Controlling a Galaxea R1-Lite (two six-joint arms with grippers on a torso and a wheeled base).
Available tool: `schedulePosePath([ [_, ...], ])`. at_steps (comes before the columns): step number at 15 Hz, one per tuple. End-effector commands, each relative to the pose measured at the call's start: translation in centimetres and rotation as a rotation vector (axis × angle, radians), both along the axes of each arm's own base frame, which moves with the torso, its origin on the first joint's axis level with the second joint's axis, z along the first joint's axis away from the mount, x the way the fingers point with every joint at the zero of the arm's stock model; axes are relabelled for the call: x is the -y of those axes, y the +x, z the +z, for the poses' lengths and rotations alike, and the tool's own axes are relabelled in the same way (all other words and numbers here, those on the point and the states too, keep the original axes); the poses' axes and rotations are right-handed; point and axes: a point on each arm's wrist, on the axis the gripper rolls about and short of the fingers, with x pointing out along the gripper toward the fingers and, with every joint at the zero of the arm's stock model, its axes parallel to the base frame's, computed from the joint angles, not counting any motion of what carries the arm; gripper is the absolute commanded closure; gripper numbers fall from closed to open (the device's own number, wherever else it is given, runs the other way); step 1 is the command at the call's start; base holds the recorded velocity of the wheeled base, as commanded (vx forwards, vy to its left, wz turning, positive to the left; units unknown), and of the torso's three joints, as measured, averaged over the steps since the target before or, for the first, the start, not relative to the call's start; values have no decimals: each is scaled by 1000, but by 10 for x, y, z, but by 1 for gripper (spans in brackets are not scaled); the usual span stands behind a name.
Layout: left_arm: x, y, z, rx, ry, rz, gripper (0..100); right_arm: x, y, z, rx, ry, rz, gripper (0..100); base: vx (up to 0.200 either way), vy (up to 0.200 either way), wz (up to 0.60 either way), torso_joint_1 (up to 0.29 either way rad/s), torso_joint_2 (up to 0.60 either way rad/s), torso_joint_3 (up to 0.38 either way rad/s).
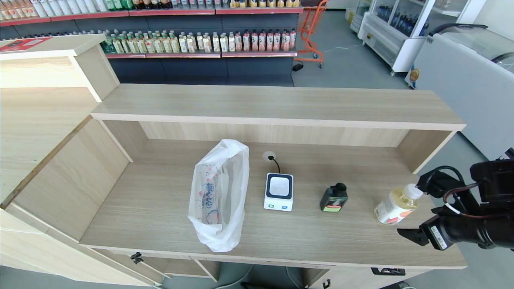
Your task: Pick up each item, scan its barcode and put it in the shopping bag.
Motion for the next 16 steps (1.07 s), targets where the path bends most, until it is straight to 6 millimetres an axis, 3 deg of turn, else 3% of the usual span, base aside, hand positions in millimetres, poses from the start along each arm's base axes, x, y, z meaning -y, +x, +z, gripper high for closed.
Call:
schedulePosePath([
  [1, 0, 0, 0, 0, 0, 0, 0, -4, 27, -29, -22, -60, 77, 0, 0, 0, 0, 0, 0, 0],
  [4, 0, 0, 0, 0, 0, 0, 0, -26, 61, -48, 63, -74, 164, 0, 0, 0, 0, 0, 0, 0],
  [6, 0, 0, 0, 0, 0, 0, 0, -31, 75, -56, 71, -75, 177, 0, 0, 0, 0, 0, 0, 0],
  [11, 0, 0, 0, 0, 0, 0, 0, -52, 134, -75, 122, -54, 228, 0, 0, 0, 0, 0, 0, 0],
  [16, 0, 0, 0, 0, 0, 0, 0, -66, 147, -96, 95, -40, 274, 0, 0, 0, 0, 0, 0, 0],
])
